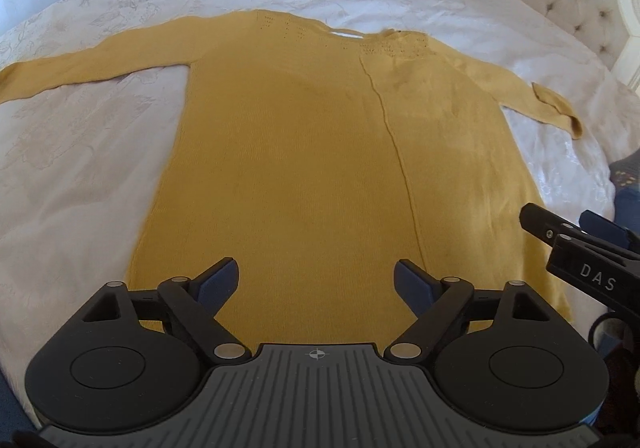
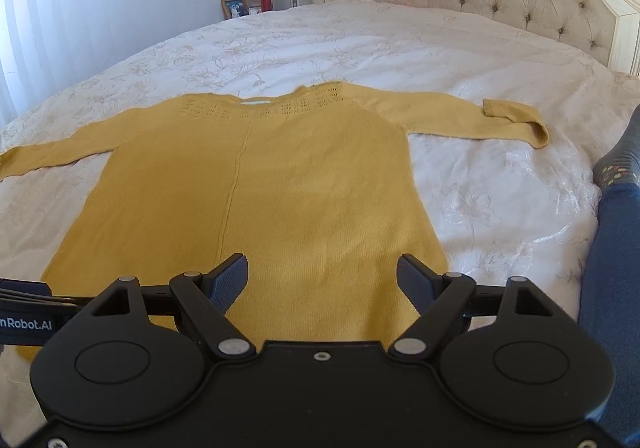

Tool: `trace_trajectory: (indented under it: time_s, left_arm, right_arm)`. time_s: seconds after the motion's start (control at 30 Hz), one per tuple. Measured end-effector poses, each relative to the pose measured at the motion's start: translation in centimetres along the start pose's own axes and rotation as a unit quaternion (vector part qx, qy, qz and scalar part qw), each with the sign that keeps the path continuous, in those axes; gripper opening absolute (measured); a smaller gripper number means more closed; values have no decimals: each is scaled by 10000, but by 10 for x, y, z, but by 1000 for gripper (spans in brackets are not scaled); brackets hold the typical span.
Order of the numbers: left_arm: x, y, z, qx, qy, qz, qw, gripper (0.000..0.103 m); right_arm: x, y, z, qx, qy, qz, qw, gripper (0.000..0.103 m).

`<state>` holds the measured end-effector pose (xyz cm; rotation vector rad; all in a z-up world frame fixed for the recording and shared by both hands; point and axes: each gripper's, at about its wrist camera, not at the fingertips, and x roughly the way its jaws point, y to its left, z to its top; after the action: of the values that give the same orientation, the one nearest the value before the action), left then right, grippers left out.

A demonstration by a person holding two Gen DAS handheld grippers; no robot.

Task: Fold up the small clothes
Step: 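Move the right gripper to the sleeve cuff and close on it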

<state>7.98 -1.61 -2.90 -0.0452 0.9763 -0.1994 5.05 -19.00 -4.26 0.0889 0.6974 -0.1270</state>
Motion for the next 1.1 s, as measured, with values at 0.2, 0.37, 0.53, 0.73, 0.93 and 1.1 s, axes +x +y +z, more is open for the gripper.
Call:
trace_trajectory:
  time_s: [0.2, 0.37, 0.53, 0.73, 0.93, 1.1]
  left_arm:
    - [28, 18, 39, -115, -326, -212, 9992, 71]
    - [54, 29, 75, -55, -540, -117, 9985, 61]
    - [73, 29, 102, 197, -887, 412, 9950, 61]
    - [106, 24, 124, 206, -709, 350, 9967, 61]
    - [146, 12, 126, 400, -460, 506, 9969, 62]
    - [153, 4, 127, 506, -552, 664, 9950, 70]
  right_arm:
    - [43, -25, 30, -136, -275, -257, 9992, 90]
    - [86, -55, 62, -230, -342, -747, 9964, 90]
    - [126, -93, 99, -500, -469, -1321, 9889, 85]
    - [182, -139, 135, -911, -399, -1916, 9764, 69]
    - [232, -176, 158, -1024, -185, -2362, 9661, 61]
    - [266, -194, 161, -1243, 102, -2659, 9559, 61]
